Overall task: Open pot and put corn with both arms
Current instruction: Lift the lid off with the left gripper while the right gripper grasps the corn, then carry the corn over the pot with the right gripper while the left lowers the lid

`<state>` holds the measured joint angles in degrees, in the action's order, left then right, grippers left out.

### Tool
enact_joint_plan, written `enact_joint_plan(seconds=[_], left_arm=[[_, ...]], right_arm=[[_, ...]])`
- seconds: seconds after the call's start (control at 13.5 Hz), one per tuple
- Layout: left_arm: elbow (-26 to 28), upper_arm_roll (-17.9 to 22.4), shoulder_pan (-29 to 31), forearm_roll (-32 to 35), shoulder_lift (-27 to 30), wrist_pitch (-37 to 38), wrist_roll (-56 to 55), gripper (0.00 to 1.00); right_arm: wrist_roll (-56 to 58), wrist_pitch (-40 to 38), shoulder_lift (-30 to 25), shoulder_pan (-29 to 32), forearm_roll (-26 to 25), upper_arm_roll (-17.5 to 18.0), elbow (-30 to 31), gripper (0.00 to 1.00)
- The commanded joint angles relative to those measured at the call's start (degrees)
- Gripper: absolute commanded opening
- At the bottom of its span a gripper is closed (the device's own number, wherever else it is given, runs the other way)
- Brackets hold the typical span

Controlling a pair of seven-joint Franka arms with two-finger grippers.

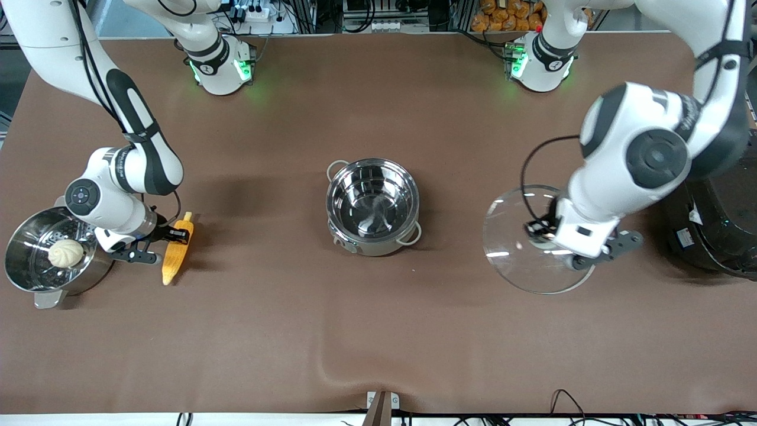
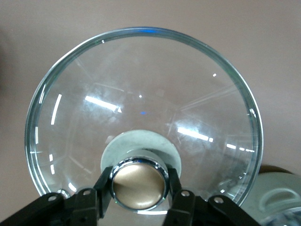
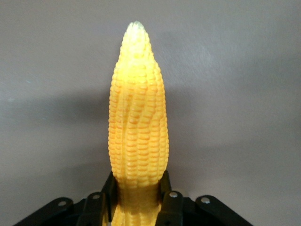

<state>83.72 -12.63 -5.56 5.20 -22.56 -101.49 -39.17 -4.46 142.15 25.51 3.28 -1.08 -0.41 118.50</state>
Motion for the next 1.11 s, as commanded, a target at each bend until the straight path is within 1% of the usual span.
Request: enact_joint_plan(seconds=[0.0,0.15,0.3,0.37,0.44,0.52,0.67,0.74,0.89,0.96,1.04], left_arm=[[14.39,-0.90,4.50,-0.54,4.88,-11.48,4.34,0.00],[25.39,-0.82,6.52,-0.37,7.17,-22.73,5.68,0.00],[33.92,-0.82,7.40,-0.36,7.36,-31.09,6.12,0.00],[38.58,-0.82,8.28,-0.28,7.27,-36.62,6.12,0.00],[43.23,-0.82,8.46,-0.02,6.83,-44.15,6.38,0.00],[46.24,-0.64,8.90,0.25,5.78,-49.89,8.04,0.00],[47.06,-0.82,12.22,0.34,3.06,-51.34,11.99,0.00],[47.23,-0.82,12.94,0.34,2.96,-51.35,12.70,0.00],[47.24,-0.82,12.86,0.34,2.61,-51.26,13.06,0.00],[46.71,-0.82,12.86,0.34,2.09,-51.09,13.24,0.39],[46.53,-0.82,12.86,0.34,2.17,-51.00,13.50,0.99]], right_arm=[[-1.08,-11.23,-4.23,-2.39,-1.03,0.15,-5.35,0.01],[-2.03,-20.20,-5.21,-5.45,-0.59,0.33,-12.11,0.01],[-3.70,-28.82,-5.47,-9.67,0.11,0.33,-19.32,0.01],[-6.06,-31.99,-5.47,-11.95,0.72,0.33,-22.40,0.00],[-8.17,-34.03,-5.39,-14.76,1.95,0.33,-24.78,0.00],[-8.54,-34.48,-5.30,-16.79,3.44,0.33,-26.20,0.00],[-9.33,-33.96,-5.03,-21.27,9.31,0.24,-27.35,0.00],[-10.90,-33.78,-4.69,-24.60,10.73,0.15,-27.88,0.00],[-18.44,-33.08,-3.20,-31.19,10.92,0.15,-30.07,0.00],[-23.79,-32.82,-2.32,-36.27,10.32,0.06,-30.77,0.00],[-27.58,-32.73,-1.35,-40.15,9.96,-0.02,-30.78,0.00]])
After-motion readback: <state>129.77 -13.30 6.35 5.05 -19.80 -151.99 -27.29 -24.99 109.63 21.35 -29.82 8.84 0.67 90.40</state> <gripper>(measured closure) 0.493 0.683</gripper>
